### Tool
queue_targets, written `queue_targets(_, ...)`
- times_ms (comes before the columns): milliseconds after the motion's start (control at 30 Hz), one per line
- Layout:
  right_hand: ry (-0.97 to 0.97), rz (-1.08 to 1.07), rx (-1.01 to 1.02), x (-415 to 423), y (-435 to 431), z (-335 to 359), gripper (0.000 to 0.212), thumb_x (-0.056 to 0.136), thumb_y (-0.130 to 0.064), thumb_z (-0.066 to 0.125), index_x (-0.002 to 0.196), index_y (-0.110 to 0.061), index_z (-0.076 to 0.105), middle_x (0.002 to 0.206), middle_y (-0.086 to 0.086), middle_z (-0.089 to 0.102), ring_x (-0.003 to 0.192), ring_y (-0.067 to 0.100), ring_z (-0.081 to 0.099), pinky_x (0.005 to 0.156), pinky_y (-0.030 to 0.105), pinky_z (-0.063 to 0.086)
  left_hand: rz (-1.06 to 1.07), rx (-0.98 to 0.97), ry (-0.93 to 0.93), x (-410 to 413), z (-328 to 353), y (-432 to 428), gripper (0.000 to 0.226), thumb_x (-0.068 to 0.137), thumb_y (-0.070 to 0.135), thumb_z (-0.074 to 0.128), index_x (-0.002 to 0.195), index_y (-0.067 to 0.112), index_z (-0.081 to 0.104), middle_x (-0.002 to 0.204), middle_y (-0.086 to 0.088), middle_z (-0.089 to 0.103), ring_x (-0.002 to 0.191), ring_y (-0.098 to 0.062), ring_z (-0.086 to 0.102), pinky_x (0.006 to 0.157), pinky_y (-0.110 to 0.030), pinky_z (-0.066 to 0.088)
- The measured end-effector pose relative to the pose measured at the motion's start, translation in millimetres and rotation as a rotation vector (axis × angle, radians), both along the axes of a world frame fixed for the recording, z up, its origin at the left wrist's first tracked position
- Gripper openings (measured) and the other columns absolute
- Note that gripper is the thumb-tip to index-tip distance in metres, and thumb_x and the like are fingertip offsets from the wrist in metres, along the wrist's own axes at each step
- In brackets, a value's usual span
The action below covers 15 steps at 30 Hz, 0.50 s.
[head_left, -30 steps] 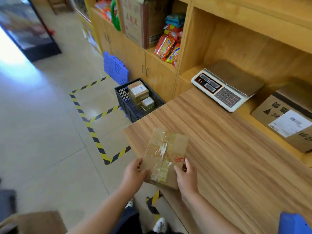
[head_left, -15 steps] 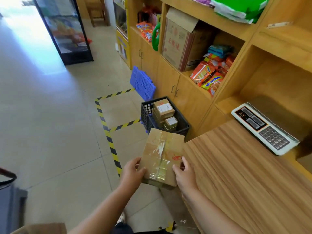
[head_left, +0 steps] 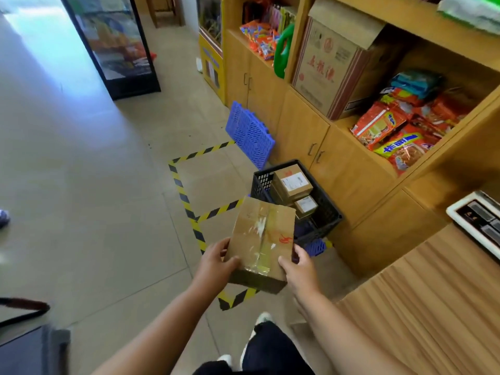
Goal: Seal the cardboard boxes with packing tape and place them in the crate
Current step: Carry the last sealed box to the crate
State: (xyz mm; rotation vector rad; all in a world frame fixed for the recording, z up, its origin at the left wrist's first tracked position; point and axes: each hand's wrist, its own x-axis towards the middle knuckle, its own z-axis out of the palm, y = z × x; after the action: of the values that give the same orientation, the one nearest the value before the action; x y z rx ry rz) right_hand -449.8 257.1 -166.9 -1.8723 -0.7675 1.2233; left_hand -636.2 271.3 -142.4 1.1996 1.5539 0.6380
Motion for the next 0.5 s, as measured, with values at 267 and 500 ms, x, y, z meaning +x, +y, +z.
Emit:
queue_targets(267,0.07,-0.131,-0.044,11.9,112.9,-27.2,0.029,0.085,-0.017,0.066,0.11,-0.022,0.051,0.103,0.0,0.062,0.088,0.012,0.061,0.068,0.029,0.051,-0.103,-0.054,0.002,13.6,-16.9,122.2,0.072,0.081,0.028,0.072,0.143,0.025,0.035,0.121,0.006,0.045,0.109,-0.012,0.05,0.078,-0.023,0.053)
queue_targets(500,0.175,-0.17,-0.051,36.0,229.4,-41.4,0.029,0.079,-0.014,0.073,0.096,-0.022,0.049,0.096,0.005,0.065,0.081,0.017,0.067,0.058,0.027,0.055,-0.123,-0.151,0.067,39.6,-24.3,256.5,0.074,0.08,0.033,0.072,0.144,0.03,0.033,0.124,0.008,0.043,0.105,-0.011,0.051,0.079,-0.026,0.054)
